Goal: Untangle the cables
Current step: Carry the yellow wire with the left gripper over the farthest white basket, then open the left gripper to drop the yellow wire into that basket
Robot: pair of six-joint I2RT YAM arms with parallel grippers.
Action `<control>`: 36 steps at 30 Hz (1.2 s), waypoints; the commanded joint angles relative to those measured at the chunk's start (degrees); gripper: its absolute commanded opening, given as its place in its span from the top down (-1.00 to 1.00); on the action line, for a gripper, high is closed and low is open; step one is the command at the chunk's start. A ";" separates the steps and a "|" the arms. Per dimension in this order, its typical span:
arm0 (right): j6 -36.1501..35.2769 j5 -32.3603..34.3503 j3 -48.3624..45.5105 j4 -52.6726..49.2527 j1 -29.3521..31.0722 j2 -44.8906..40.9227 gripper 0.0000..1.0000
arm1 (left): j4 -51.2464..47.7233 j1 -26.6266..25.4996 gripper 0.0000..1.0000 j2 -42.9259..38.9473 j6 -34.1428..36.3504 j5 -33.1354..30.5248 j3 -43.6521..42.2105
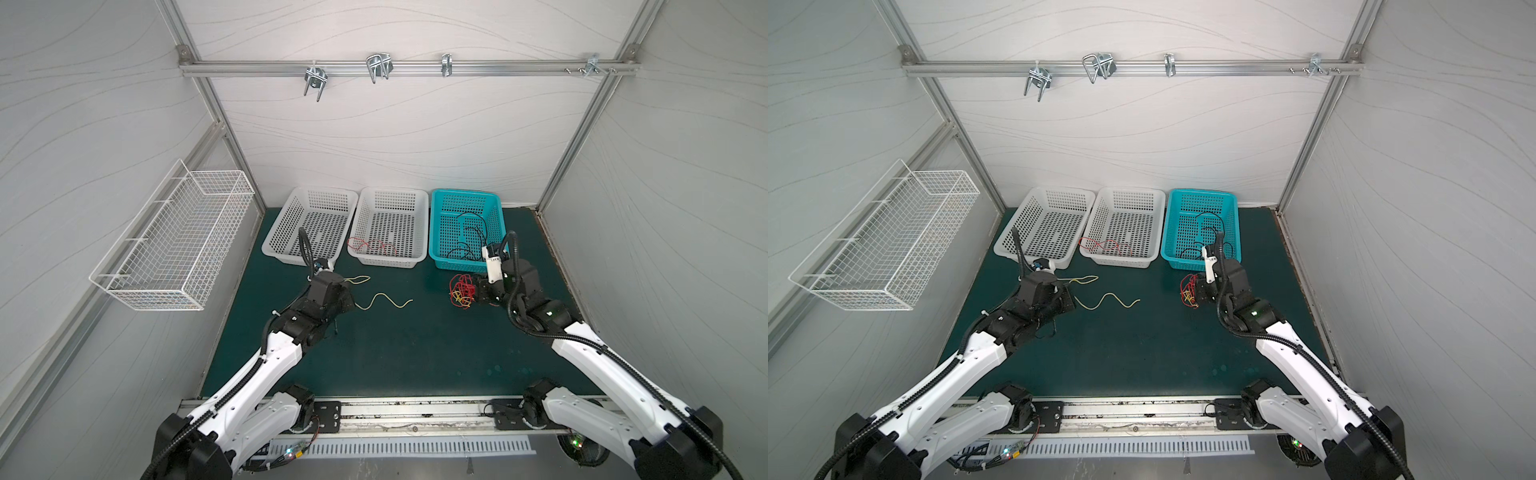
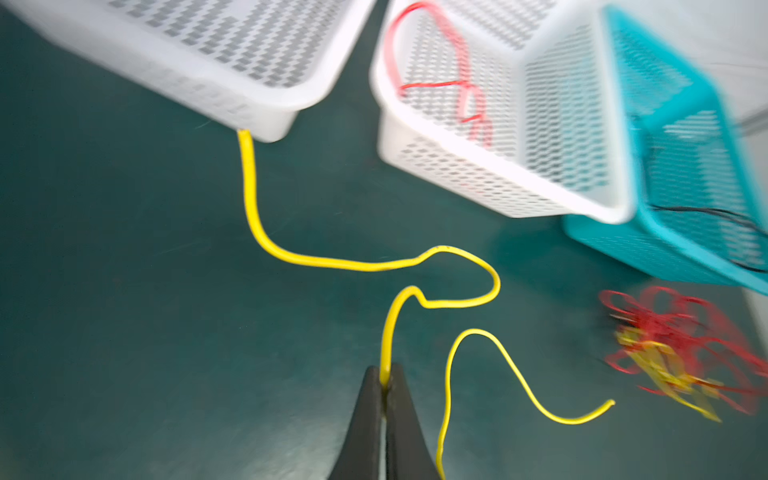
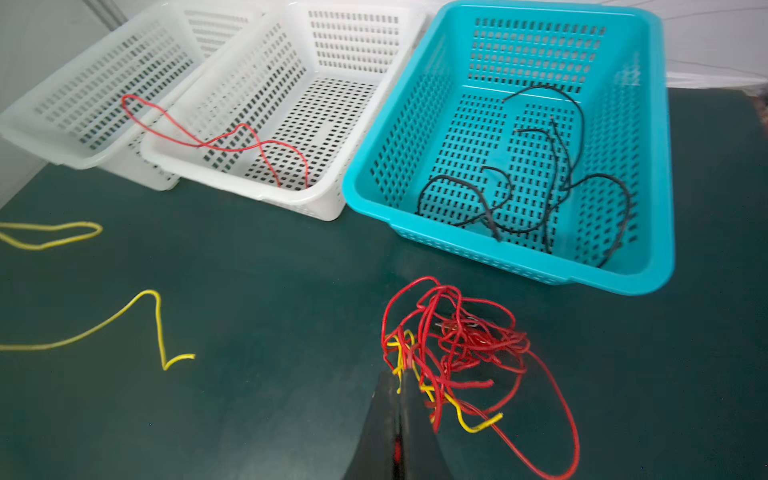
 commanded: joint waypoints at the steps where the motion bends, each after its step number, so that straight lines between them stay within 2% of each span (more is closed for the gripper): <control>1: -2.55 -7.62 -0.22 6.37 1.76 1.02 1.00 | 4.39 0.19 1.00 -1.11 3.25 6.26 5.51; 5: -3.67 -8.43 -0.02 8.39 4.27 3.39 1.00 | 4.40 0.18 1.00 -1.03 4.75 5.46 9.24; 13: -2.64 -10.00 -0.11 12.68 6.63 8.79 1.00 | 1.61 0.71 1.00 2.33 9.74 -14.07 19.29; 16: -2.47 -10.40 0.07 13.71 7.29 10.39 1.00 | 1.01 2.67 1.00 6.00 11.25 -21.18 23.48; 18: -2.61 -10.71 0.23 14.08 7.75 11.48 1.00 | 1.21 4.90 1.00 9.07 11.90 -23.66 25.53; 26: -1.96 -11.76 0.32 16.03 9.34 14.55 1.00 | 5.06 17.61 1.00 23.13 5.33 -22.01 30.24; 30: -1.30 -12.14 0.16 16.98 9.78 16.55 1.00 | 5.67 19.73 1.00 30.90 5.28 -23.42 34.75; 36: -1.36 -12.92 1.45 17.06 10.64 19.84 1.00 | 1.44 20.62 1.00 43.19 6.65 -27.35 42.94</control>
